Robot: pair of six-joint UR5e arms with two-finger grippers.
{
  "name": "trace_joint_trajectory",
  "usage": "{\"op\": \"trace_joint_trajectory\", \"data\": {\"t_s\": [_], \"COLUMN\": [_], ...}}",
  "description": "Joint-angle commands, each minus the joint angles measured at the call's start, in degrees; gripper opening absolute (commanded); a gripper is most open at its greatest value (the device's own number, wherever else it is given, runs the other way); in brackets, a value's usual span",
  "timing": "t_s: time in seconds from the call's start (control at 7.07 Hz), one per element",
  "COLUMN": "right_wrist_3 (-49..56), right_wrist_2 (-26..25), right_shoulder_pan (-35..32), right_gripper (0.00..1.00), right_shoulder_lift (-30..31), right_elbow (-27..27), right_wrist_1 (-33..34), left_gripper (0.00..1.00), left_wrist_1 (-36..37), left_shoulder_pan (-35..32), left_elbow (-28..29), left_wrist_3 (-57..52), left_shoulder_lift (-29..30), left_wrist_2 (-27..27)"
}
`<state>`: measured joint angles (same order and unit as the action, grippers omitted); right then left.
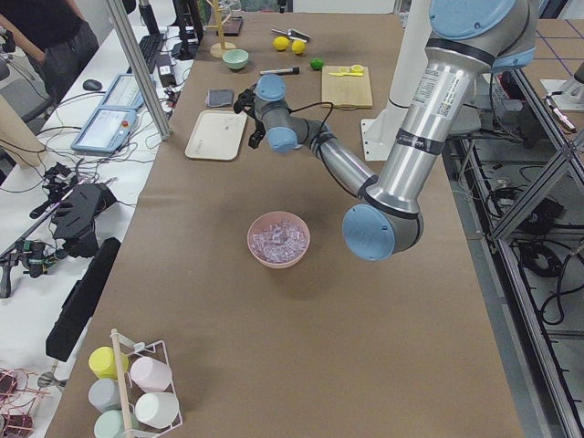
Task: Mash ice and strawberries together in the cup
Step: 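Move the left gripper back into the pink ice bowl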
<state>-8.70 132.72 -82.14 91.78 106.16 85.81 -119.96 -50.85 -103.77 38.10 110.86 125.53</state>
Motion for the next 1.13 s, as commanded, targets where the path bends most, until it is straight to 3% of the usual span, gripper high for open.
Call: {"op": "trace_joint_trajectory", "data": {"t_s": [0.0,0.28,0.71,0.99], "right_wrist_3": [0.0,0.1,0.1,0.1], "right_wrist_2": [0.3,0.3,0.3,0.3], "right_shoulder_pan": [0.0,0.0,0.1,0.1], "right_gripper": [1.0,1.0,1.0,1.0], "right_shoulder_lift": [0.3,0.3,0.4,0.4], "right_elbow": [0.0,-0.1,-0.1,-0.1], "right_wrist_1": [0.0,0.0,0.0,0.0], "left_gripper": [0.96,0.95,0.95,0.95], "left_wrist_1": [-0.3,-0.1,-0.4,-0.4], "left_shoulder_pan": [-5.5,-10.0,-12.1,-12.7], "left_elbow": [0.1,0.8,5.6,5.8], "left_wrist_3": [-11.6,-24.3,-32.0,-35.7], "left_shoulder_lift": [-5.5,-10.9,-12.0,-15.1], "left_wrist_2": [4.6,7.2,7.1,7.1]}}
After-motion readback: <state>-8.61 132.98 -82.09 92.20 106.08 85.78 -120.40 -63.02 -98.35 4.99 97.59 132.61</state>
